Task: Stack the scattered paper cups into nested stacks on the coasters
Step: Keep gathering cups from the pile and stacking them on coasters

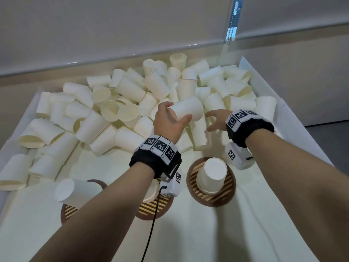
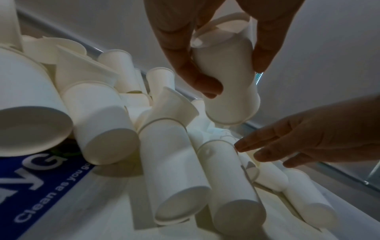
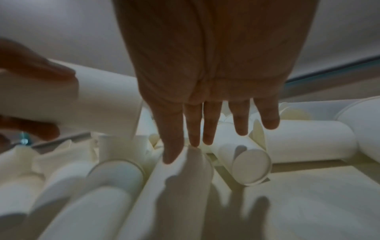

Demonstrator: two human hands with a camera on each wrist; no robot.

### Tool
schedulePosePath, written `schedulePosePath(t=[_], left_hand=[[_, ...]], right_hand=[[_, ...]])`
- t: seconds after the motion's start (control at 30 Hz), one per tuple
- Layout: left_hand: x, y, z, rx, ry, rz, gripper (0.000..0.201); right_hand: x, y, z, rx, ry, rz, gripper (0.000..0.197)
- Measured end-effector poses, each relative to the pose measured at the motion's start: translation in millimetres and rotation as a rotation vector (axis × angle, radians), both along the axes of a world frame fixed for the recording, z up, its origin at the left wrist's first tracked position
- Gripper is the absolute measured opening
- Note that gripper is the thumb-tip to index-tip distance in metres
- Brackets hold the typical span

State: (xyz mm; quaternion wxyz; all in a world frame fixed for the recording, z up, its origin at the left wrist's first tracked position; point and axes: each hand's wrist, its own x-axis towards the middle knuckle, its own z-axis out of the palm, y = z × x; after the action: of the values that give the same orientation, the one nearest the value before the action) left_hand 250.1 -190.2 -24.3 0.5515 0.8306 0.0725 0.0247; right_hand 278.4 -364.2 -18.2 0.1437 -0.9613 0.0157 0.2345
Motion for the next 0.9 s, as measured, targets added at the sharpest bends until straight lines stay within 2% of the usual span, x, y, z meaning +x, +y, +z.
schedulePosePath(t=[0.07,0.13,0.23,0.3,0.4,0.43,0.5,0.57,0.73,0.83,0.9], left_hand=[[-0.8,-0.1,-2.2,0.003,0.01,-0.004,0.064],[-0.6,-0.4,-2.9,-0.001,0.015,-0.007,0.064],[-0.9,1.3,-1.9,-0.015,0.014,-0.009,0.063],[-3.0,2.8,0.9,-0.025,0.013,-0.021,0.059],[-9.5,2.2,8.7,-0.041,-0.008,-0.031,0.056],[-12.2,1.5,11.1,-0.045,-0.02,-0.036,0.056],[-18.7,0.1,17.0,-0.058,-0.05,-0.051,0.053],[-23.5,-1.0,21.6,-0.044,-0.059,-0.089,0.052],[-36.8,-8.3,30.6,-0.03,0.004,-0.226,0.046],[-39.4,-4.1,37.8,-0.141,0.014,-0.154,0.039],[-41.2,1.0,43.7,-0.2,0.01,-0.131,0.038]], right_hand=[[0.8,2.0,-5.5,0.016,-0.032,0.018,0.064],[-1.0,2.5,-7.5,0.024,-0.078,0.02,0.05],[-5.7,-4.0,-7.5,0.084,-0.08,-0.074,0.032],[-6.5,-15.0,-8.8,0.235,-0.079,-0.223,0.032],[-8.8,-33.9,-3.0,0.582,-0.061,-0.581,0.028],[-10.9,-37.8,0.6,0.667,-0.057,-0.661,0.026],[-16.9,-40.0,8.8,0.741,-0.058,-0.734,0.034],[-20.8,-35.6,17.0,0.796,-0.059,-0.747,0.039],[-36.0,-1.9,48.4,0.906,0.127,-0.582,0.018],[-44.4,3.2,62.6,0.906,0.208,-0.545,0.033],[-50.0,-5.3,63.6,0.814,0.246,-0.528,0.047]])
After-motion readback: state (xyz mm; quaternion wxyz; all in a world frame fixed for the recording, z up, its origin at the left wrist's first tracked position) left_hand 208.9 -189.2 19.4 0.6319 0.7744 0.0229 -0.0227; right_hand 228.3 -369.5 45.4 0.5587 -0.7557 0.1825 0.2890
